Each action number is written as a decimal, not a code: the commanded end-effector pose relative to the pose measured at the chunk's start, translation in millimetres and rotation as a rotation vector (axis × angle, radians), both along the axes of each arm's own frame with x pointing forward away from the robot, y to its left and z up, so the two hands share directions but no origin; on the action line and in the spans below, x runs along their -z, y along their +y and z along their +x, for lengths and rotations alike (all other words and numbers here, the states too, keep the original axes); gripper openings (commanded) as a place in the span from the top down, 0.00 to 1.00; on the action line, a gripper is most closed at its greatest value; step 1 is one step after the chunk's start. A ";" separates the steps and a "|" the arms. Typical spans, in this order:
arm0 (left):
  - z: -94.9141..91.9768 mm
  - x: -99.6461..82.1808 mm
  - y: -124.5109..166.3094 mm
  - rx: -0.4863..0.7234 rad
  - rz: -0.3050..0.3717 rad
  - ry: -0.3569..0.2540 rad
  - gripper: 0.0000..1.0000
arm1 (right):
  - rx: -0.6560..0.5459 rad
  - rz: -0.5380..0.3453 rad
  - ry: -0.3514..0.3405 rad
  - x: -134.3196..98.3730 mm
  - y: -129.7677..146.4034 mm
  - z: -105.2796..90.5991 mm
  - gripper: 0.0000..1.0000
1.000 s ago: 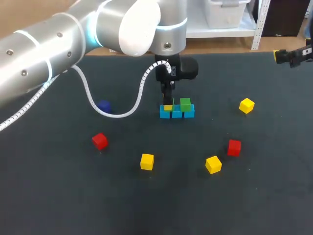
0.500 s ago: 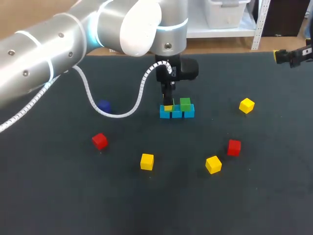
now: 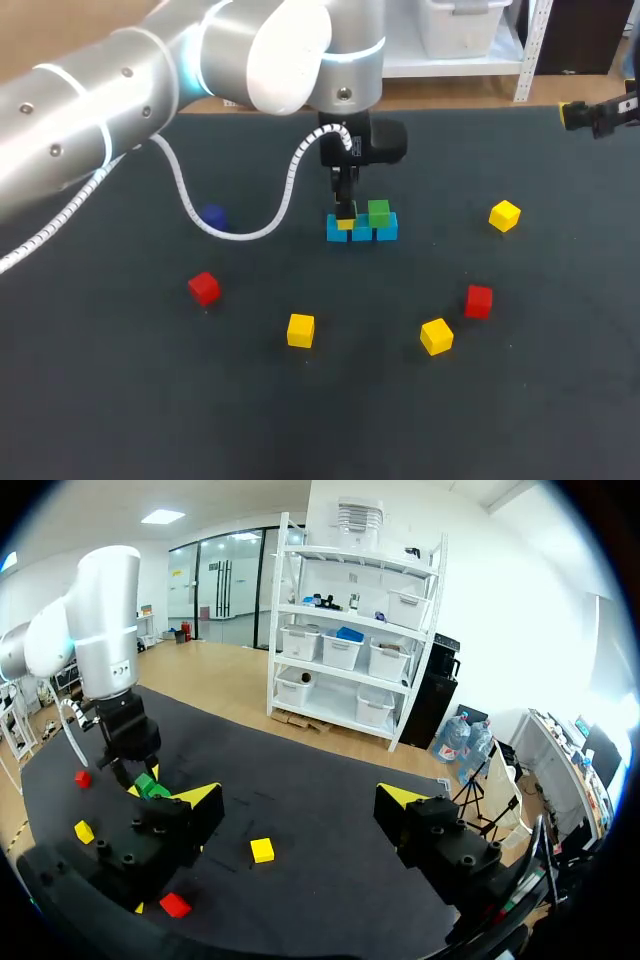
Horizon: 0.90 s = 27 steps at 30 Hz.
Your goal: Place the blue cubes, place green cubes on the blue cubes, place the yellow cubes on the green cubes, then place the red cubes on the yellow cubes, and place purple cube on the red cubes.
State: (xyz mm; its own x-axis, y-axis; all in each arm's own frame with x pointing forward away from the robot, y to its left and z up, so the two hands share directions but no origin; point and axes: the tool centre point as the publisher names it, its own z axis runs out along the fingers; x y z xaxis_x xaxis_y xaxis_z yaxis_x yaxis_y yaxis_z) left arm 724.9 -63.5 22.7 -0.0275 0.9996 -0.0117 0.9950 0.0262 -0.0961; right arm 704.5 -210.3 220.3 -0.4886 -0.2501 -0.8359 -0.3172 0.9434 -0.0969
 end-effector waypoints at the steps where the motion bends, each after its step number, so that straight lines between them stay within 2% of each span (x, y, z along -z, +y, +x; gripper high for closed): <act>1: 3.6 -1.1 -1.6 0.007 0.004 0.008 0.04 | -0.008 0.017 -0.038 4.1 -0.8 1.5 0.00; 8: 3.7 -1.9 -0.7 0.006 0.008 0.003 0.00 | -0.008 0.017 -0.038 4.1 -0.8 1.5 0.00; 9: 3.6 -3.0 -0.4 0.007 0.008 0.001 0.08 | -0.008 0.017 -0.038 4.1 -0.8 1.5 0.00; 10: 3.7 -4.4 0.1 0.006 0.007 -0.002 0.09 | -0.008 0.017 -0.038 4.1 -0.8 1.5 0.00; 12: 2.9 -9.1 0.2 0.017 0.003 -0.014 0.02 | -0.008 0.017 -0.038 4.1 -0.8 1.5 0.00; 13: 2.3 -12.0 0.4 0.016 0.002 -0.017 0.05 | -0.008 0.017 -0.038 4.1 -0.8 1.5 0.00; 14: 1.8 -14.9 0.6 0.018 -0.002 -0.023 0.00 | -0.008 0.017 -0.038 4.1 -0.8 1.5 0.00; 21: -0.9 -33.4 6.5 0.014 -0.011 -0.052 0.00 | -0.008 0.017 -0.038 4.1 -0.8 1.5 0.00; 27: -2.4 -40.0 12.2 -0.004 -0.012 -0.064 0.00 | -0.008 0.017 -0.038 4.1 -0.8 1.5 0.00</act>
